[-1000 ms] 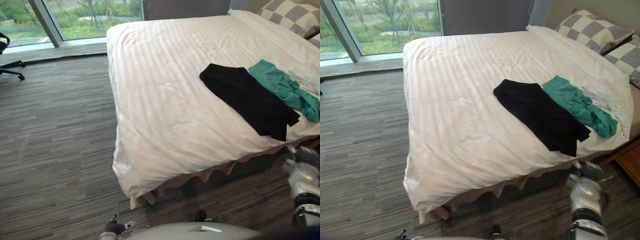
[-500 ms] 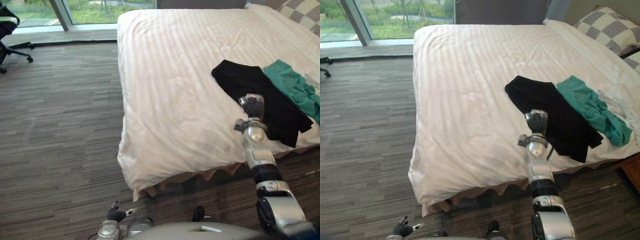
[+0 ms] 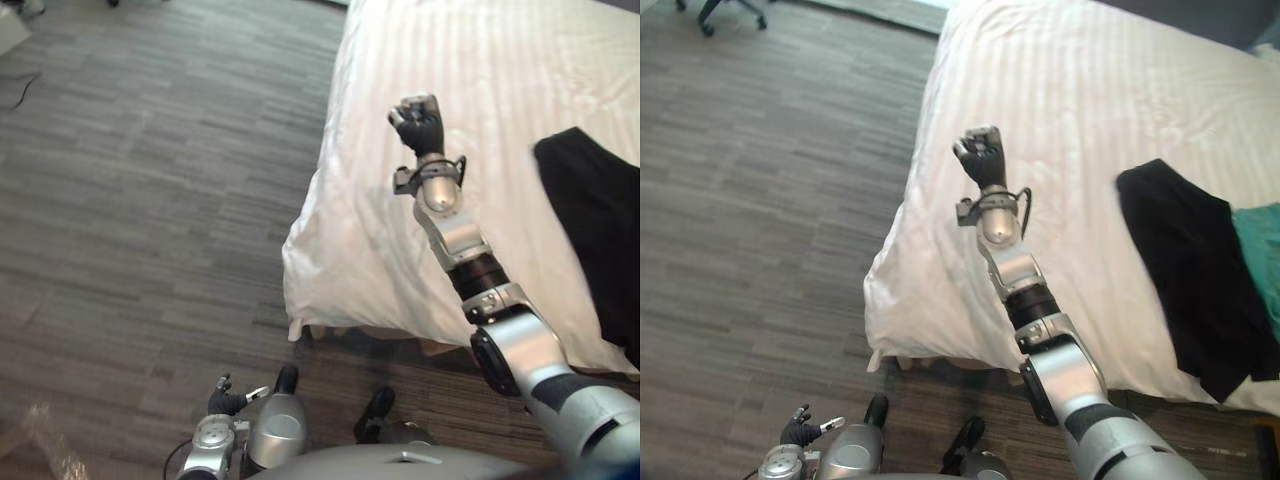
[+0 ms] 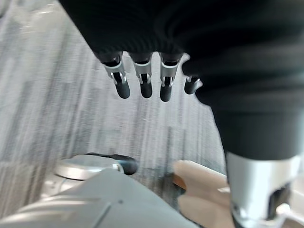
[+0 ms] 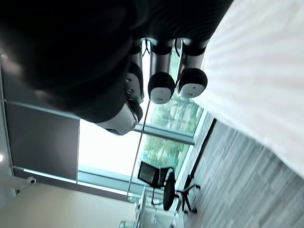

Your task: Tidy the bed and pick cloth on bed and put in laundry

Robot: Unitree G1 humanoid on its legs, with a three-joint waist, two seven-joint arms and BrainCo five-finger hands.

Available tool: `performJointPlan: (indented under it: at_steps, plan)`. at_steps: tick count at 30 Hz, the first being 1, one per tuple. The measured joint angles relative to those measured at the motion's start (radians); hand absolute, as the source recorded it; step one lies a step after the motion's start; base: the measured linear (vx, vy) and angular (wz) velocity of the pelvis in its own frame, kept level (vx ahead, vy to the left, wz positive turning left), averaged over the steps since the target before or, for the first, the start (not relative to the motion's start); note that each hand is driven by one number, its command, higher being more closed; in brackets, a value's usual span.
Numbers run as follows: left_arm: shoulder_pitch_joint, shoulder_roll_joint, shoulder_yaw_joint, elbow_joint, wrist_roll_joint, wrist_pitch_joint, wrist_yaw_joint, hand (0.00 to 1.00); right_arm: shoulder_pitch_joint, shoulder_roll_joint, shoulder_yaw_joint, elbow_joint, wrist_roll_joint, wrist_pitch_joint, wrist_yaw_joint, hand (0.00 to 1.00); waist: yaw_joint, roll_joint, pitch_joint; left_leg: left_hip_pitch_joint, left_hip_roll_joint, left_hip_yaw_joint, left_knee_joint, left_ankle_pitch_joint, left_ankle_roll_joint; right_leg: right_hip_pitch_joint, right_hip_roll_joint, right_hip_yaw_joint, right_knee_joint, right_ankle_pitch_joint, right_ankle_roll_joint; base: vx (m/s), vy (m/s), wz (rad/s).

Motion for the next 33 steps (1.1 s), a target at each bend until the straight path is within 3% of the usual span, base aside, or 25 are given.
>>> performJointPlan:
  at_steps: [6, 12, 18, 22, 25, 31, 33]
  plan:
    - [-0.035, -0.004, 0.001, -0.029, -0.032, -0.010, 0.001, 0.00, -0.084, 0.016, 0.000, 0.022, 0.034, -0.009, -0.010, 1.00, 0.056, 0.011, 0.094, -0.078, 0.006, -0.078, -0.005, 0.038, -0.020, -0.035, 0.013, -0.081, 0.000, -0.009, -0.014, -0.04, -0.024, 0.39]
    - [-0.077, -0.010, 0.001, -0.033, -0.052, -0.030, 0.010, 0.00, -0.135, 0.030, -0.009, 0.049, 0.063, -0.022, -0.027, 1.00, 0.078, 0.023, 0.142, -0.171, 0.013, -0.118, -0.002, 0.065, -0.039, -0.103, 0.027, -0.124, 0.001, -0.008, -0.024, -0.02, -0.008, 0.22]
    - [-0.134, -0.024, -0.001, -0.027, -0.087, -0.040, 0.013, 0.00, -0.135, 0.052, -0.094, 0.120, 0.113, -0.041, -0.046, 1.00, 0.097, 0.055, 0.172, -0.289, 0.029, -0.156, 0.001, 0.085, -0.052, -0.226, 0.031, -0.154, 0.062, -0.032, -0.056, 0.00, 0.012, 0.10]
    - [-0.164, -0.043, 0.002, -0.021, -0.088, -0.048, 0.021, 0.00, -0.120, 0.052, -0.155, 0.194, 0.132, -0.063, -0.047, 1.00, 0.101, 0.080, 0.190, -0.367, 0.038, -0.158, -0.001, 0.102, -0.058, -0.319, 0.025, -0.154, 0.103, -0.044, -0.070, 0.00, 0.007, -0.03]
    - [-0.180, -0.057, 0.025, -0.023, -0.110, -0.069, 0.021, 0.00, -0.122, 0.092, -0.152, 0.200, 0.138, -0.098, -0.045, 1.00, 0.099, 0.084, 0.193, -0.420, 0.046, -0.155, -0.009, 0.110, -0.064, -0.390, 0.016, -0.153, 0.144, -0.065, -0.073, 0.01, 0.003, -0.05]
    - [-0.184, -0.078, 0.035, -0.036, -0.117, -0.081, 0.021, 0.00, -0.004, 0.162, -0.016, 0.279, 0.158, -0.085, -0.047, 1.00, 0.098, 0.083, 0.191, -0.454, 0.038, -0.143, -0.023, 0.116, -0.067, -0.468, -0.046, -0.162, 0.287, -0.149, -0.065, 0.07, 0.006, 0.11]
    - [-0.184, -0.084, 0.042, -0.041, -0.117, -0.081, 0.021, 0.00, 0.086, 0.210, 0.044, 0.321, 0.159, -0.075, -0.047, 1.00, 0.093, 0.083, 0.190, -0.453, 0.029, -0.089, -0.022, 0.126, -0.076, -0.470, -0.068, -0.166, 0.312, -0.164, -0.067, 0.08, 0.011, 0.12]
